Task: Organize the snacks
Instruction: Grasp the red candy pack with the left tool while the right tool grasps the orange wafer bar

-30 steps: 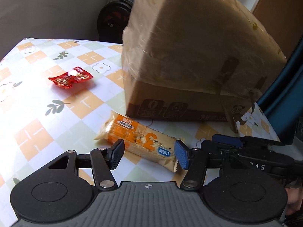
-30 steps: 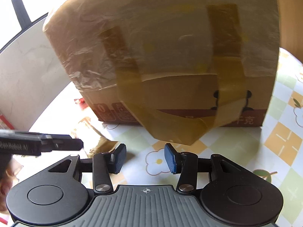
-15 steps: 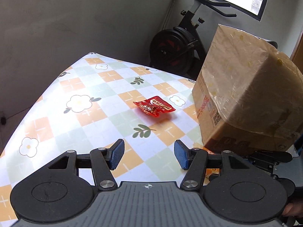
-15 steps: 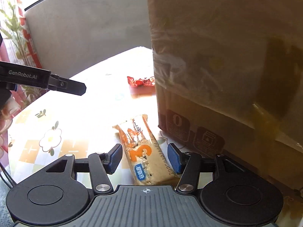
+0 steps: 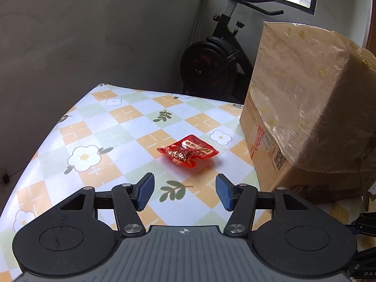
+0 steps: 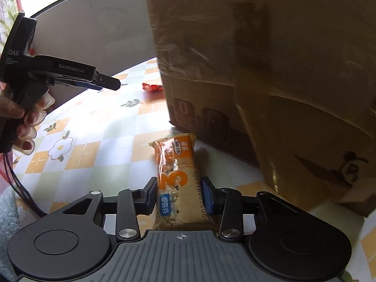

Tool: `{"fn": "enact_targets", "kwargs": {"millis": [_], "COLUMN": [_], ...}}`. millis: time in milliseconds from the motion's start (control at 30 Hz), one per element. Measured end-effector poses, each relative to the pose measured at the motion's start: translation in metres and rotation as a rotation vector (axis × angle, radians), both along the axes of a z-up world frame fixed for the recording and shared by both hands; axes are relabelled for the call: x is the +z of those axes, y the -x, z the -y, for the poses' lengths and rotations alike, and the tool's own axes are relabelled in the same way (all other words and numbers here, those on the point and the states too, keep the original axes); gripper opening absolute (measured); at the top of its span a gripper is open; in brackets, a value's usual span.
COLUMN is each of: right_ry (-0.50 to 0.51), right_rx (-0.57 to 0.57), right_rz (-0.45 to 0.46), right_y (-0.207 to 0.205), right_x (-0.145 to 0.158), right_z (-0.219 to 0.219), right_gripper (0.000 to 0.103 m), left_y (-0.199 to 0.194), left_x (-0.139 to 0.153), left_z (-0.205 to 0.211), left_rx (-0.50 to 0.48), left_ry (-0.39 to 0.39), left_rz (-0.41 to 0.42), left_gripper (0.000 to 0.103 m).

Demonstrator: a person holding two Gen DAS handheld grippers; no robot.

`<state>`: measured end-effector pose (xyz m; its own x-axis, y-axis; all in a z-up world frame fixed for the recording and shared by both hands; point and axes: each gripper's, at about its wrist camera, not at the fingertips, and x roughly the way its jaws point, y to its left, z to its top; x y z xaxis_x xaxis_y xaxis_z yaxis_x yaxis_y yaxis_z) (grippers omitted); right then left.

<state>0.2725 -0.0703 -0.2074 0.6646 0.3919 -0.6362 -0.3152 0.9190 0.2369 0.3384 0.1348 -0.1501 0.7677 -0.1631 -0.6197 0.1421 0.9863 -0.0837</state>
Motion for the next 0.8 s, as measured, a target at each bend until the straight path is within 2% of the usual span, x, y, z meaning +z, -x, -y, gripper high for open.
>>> {"fn": "enact_targets", "kwargs": {"millis": [100, 167, 233, 367, 433, 500, 633, 800], "right_ry": [-0.045, -0.02, -0.011, -0.057, -0.058, -0.058, -0.077, -0.087], "right_rx": [-0.036, -0.033, -0.034, -0.033, -0.032, -0.03, -0.028, -0.027], "right_rz": [0.01, 0.034, 0.042, 0.036, 0.038, 0.04, 0.037, 0.035], "right_y": [0.002, 0.004, 0.004, 0.01, 0.014, 0.013, 0.024, 0.023], "right_x": [-0.001, -0.002, -0.003, -0.001, 0.002, 0.002, 0.007, 0.007], "right_z": [0.014, 0.011, 0.008, 0.017, 0.023, 0.023, 0.039, 0.042], "right_gripper": [0.037, 0.037, 0.037, 0.037, 0.037, 0.037, 0.038, 0.038], "left_y": [-0.025, -0.043, -0.062, -0.092, -0.103, -0.109, -0.108, -0.09], "left_x": [-0.001, -0.001, -0.002, -0.011, -0.018, -0.026, -0.039, -0.045], "left_z": [0.011, 0.014, 0.016, 0.018, 0.018, 0.018, 0.019, 0.016], "left_rx": [-0.014, -0.009, -0.006, 0.012, 0.046, 0.071, 0.061, 0.029], "left_ry": [-0.043, -0.058, -0.062, -0.088, -0.103, -0.114, -0.132, -0.097], "left_rz": [0.027, 0.033, 0.032, 0.013, -0.007, -0.027, -0.065, -0.054], "left_gripper": [0.061, 0.061, 0.061, 0.061, 0.055, 0.054, 0.054, 0.054]}}
